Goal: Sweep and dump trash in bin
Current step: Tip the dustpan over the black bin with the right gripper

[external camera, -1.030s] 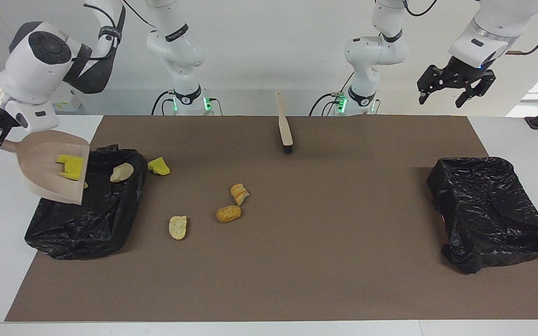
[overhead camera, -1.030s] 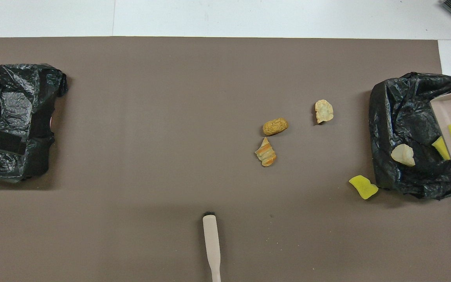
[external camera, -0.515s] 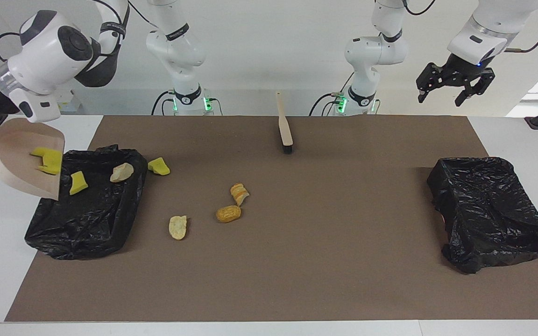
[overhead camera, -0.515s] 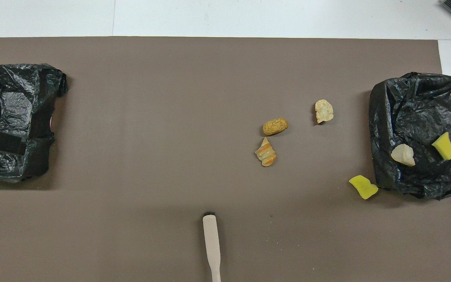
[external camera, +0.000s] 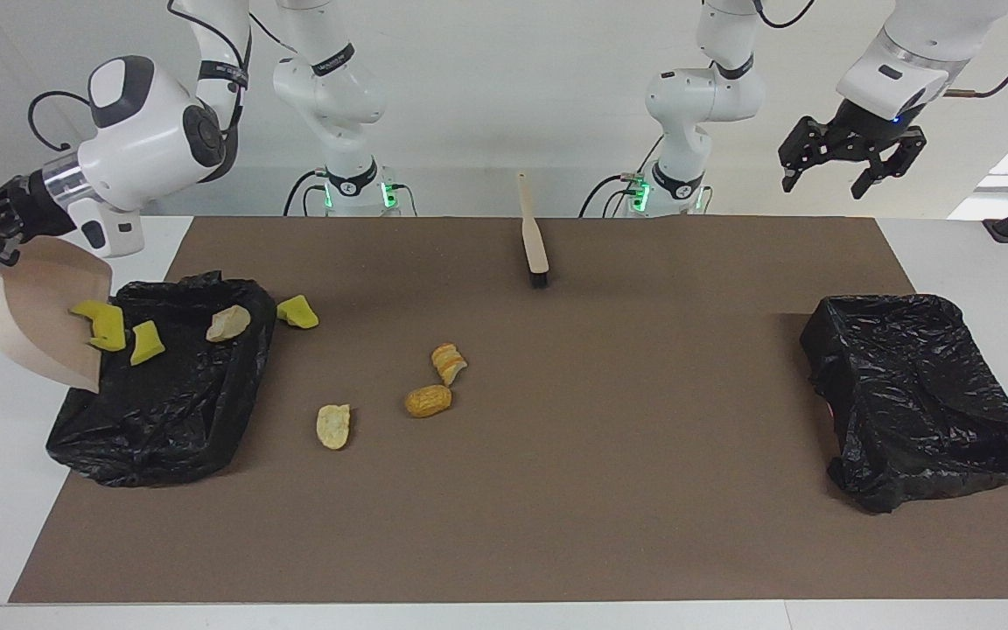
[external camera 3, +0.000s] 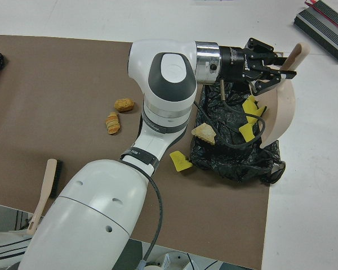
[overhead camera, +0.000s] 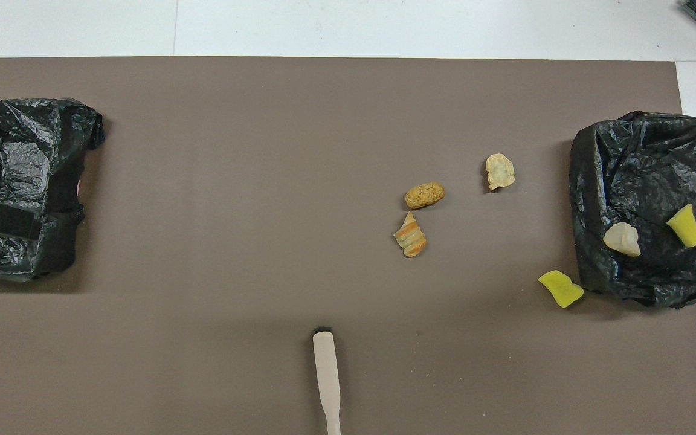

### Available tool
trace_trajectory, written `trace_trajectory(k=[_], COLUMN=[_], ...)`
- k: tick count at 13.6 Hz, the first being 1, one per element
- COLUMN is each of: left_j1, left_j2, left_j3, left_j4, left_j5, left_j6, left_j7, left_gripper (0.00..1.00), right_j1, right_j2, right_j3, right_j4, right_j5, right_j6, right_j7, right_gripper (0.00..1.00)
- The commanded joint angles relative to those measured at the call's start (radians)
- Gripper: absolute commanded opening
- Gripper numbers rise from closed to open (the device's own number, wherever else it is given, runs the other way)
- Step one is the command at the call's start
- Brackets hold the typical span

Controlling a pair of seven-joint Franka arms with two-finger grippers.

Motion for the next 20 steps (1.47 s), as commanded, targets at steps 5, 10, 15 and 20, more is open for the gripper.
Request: trace_trajectory(k=[5, 10, 15, 20], left_j1=[0.001, 0.003, 0.001, -0.004], left_j2=[-0.018, -0.016, -0.016, -0.018], left_j3=[-0.002, -0.002, -0.002, -0.002], left_j4=[-0.015, -0.014, -0.014, -0.014], left_j5=[0.013, 0.013, 0.013, 0.011], left_j6=[-0.002, 0.0, 0.0, -0.003], left_j7=[-0.002, 0.003, 0.007, -0.001], left_gripper=[1.0, 1.0, 1.0, 1.0], right_j1=[0.029, 0.02, -0.05, -0.035], right_j2=[-0.027, -0.037, -0.037, -0.063], right_j3=[0.015, 0.003, -0.013, -0.001], right_j4=[0.002, 0.039, 0.047, 0.022], right_j5=[-0.02, 0.39, 0.818, 1.06], right_j6=[-0.03, -0.051, -0.103, -0.229], right_j7=[0.024, 0.024, -0.022, 0.106], right_gripper=[0.0, 0.0, 0.0, 0.0])
